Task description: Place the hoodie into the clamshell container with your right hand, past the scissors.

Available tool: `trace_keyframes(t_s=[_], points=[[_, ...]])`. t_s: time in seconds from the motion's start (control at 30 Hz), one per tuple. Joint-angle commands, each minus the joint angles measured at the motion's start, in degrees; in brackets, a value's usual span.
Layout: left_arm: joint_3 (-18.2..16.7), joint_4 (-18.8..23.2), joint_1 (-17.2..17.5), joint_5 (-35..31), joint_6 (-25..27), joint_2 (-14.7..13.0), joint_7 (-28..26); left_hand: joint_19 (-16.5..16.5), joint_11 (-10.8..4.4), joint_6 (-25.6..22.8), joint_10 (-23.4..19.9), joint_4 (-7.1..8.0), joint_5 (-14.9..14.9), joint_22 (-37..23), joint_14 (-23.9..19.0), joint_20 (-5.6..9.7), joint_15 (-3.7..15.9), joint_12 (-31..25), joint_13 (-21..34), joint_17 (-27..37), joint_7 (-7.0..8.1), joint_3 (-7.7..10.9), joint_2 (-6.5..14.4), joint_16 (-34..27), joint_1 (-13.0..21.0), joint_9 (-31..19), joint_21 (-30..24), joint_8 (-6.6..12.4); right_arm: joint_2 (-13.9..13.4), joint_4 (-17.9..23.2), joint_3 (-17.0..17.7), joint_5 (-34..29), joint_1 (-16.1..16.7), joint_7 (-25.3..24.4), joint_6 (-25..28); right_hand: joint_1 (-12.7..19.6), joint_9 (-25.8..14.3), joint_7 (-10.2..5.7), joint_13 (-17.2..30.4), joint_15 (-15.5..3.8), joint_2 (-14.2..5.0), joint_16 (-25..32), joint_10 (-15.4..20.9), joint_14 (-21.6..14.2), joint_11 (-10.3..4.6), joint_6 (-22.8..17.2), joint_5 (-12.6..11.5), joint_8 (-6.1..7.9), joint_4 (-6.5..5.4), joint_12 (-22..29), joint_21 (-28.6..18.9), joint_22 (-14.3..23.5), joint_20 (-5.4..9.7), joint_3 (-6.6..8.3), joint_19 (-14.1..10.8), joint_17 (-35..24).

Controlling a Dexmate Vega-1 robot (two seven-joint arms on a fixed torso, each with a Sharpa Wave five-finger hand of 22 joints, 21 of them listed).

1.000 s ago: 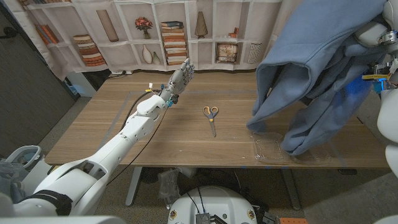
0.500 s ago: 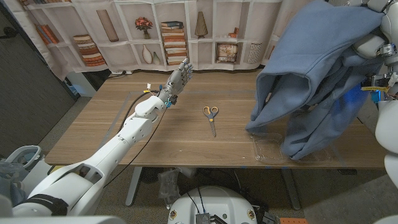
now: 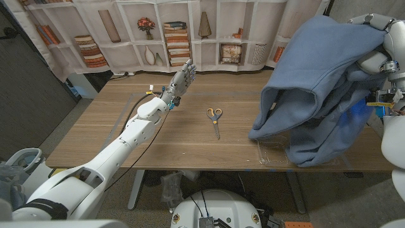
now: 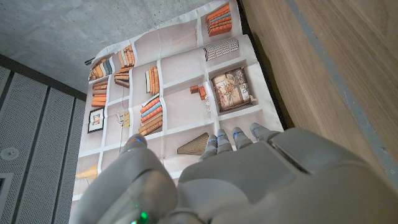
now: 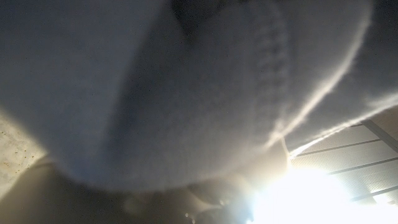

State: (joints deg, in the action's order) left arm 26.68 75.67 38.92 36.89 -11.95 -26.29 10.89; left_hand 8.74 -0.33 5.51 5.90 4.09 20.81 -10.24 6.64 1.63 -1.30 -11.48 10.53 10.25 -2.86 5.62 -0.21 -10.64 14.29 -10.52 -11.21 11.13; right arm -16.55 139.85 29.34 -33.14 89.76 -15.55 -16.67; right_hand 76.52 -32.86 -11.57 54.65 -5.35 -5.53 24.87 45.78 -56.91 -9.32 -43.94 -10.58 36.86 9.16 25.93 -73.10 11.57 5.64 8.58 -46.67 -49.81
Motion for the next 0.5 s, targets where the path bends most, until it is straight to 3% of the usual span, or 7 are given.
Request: trace_keyframes(t_s=[0.03,0.5], points=[[0.4,0.7,-0.1,-0.3,0.3,0.1,-0.4,0.3,-0.06,0.0,0.6,0.02,0.2,-0.2,0.6,-0.04,0.14,0.0,0.2,0.2,0.08,-0.23,-0.2,-0.1,0.7,-0.2,-0.3,0.13,1.2,-2.3,0.2,0.5,1.4,-1.1,-3.5,-1.9,-0.2,-0.07,0.4,-7.79,-2.5,-0.6,1.8,-3.0,-1.24,-0.4,-0.4,0.24,-2.08,-0.3,-0.6,0.1,7.18,2.73,0.5,-0.2],[0.5,1.6,0.1,-0.6,1.2,-0.2,-1.4,0.3,-0.07,0.2,0.8,0.02,0.2,-0.2,0.6,-0.09,0.12,0.1,0.2,0.2,0.1,-0.39,-0.1,-0.1,0.7,-0.2,-0.3,0.03,1.0,-4.5,-0.5,0.3,2.2,-1.2,-4.5,-2.1,0.1,-0.09,-0.6,-7.76,-2.32,-1.8,2.5,-2.9,-1.22,-0.8,-0.4,0.04,-1.91,-1.5,-1.3,-0.1,7.22,3.24,1.3,-0.1]])
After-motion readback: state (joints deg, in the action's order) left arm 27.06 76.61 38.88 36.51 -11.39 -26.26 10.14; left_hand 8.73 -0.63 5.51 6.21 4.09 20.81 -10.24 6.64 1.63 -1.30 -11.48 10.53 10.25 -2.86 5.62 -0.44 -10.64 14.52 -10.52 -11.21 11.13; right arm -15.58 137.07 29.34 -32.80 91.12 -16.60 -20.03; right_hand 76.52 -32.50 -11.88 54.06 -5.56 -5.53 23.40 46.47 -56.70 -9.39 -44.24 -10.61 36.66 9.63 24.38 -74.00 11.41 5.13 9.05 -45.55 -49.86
